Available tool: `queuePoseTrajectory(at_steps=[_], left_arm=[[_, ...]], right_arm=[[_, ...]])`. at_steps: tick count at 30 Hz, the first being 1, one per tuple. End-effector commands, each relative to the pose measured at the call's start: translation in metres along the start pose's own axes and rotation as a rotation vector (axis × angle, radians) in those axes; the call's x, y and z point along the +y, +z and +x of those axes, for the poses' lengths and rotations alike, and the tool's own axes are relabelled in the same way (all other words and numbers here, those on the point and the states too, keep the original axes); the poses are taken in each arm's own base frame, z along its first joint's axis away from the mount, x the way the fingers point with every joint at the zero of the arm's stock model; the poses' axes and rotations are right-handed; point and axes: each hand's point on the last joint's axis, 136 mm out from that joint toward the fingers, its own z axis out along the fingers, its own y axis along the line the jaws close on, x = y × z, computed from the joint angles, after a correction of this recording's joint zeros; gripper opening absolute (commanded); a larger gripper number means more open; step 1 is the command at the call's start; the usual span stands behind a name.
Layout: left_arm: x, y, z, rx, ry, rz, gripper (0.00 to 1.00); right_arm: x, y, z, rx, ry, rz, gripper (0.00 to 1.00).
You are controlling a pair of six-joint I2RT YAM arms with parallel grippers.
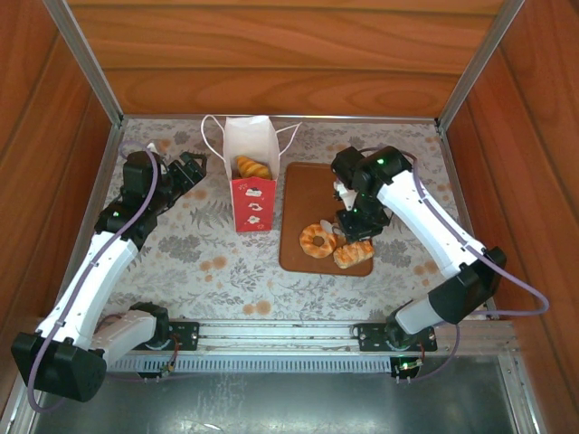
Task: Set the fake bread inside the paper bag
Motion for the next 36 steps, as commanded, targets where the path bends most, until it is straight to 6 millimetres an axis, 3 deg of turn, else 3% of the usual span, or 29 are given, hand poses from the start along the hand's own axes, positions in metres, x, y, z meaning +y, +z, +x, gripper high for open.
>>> queuePoseTrajectory(at_steps=[1, 13, 24, 36], left_arm=[[0.007, -0.003, 0.001, -0.005, 0.016, -0.015, 0.89], [0.008, -0.005, -0.001, -0.016, 0.019, -0.021, 0.89], [0.007, -0.006, -0.003, -0.021, 0.022, -0.020, 0.89], [0.004, -0.003, -0.006, -0.016, 0.031, -0.020, 0.90]], right_arm=[[-0.008, 0.004, 0.019, 0.097, 0.037, 0.046, 0.33], [-0.005, 0.017, 0.029, 0.158, 0.049, 0.033, 0.34], [0.002, 0.026, 0.021, 0.165, 0.042, 0.003, 0.35], [0.018, 0.040, -0.001, 0.169, 0.013, -0.025, 0.35]])
